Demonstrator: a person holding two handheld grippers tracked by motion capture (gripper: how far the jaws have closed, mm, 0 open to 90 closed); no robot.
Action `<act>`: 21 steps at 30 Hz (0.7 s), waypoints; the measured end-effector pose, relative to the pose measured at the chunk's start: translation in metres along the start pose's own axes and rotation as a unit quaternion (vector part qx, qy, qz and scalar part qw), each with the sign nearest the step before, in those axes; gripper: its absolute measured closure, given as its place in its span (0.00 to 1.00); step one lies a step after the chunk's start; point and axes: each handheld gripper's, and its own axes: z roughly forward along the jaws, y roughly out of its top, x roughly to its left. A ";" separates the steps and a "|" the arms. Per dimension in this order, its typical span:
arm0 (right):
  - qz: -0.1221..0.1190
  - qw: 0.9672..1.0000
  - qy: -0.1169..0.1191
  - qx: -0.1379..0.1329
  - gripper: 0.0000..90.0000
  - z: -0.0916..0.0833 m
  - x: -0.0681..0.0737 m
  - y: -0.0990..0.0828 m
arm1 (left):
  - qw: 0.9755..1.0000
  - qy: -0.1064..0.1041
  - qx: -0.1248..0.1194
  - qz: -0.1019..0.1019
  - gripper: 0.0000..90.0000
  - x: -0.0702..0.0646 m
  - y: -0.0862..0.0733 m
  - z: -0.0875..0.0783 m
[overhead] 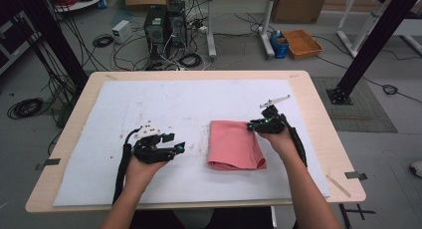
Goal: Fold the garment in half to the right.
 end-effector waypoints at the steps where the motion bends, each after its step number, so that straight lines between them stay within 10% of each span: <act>1: -0.006 1.000 -0.005 0.002 0.69 0.001 0.001 -0.001 | 1.000 -0.001 0.001 0.001 0.46 0.000 0.000 0.000; 7: -0.048 0.996 -0.025 -0.066 0.58 -0.030 0.016 0.001 | 1.000 0.003 0.000 -0.002 0.46 0.005 -0.001 -0.001; 10: -0.071 0.994 0.013 -0.083 0.58 -0.035 0.032 0.004 | 1.000 0.009 -0.006 -0.008 0.46 0.009 0.000 -0.004; 21: -0.142 0.983 0.111 -0.025 0.59 0.013 0.098 -0.005 | 0.999 0.039 -0.008 -0.023 0.38 0.028 -0.005 -0.012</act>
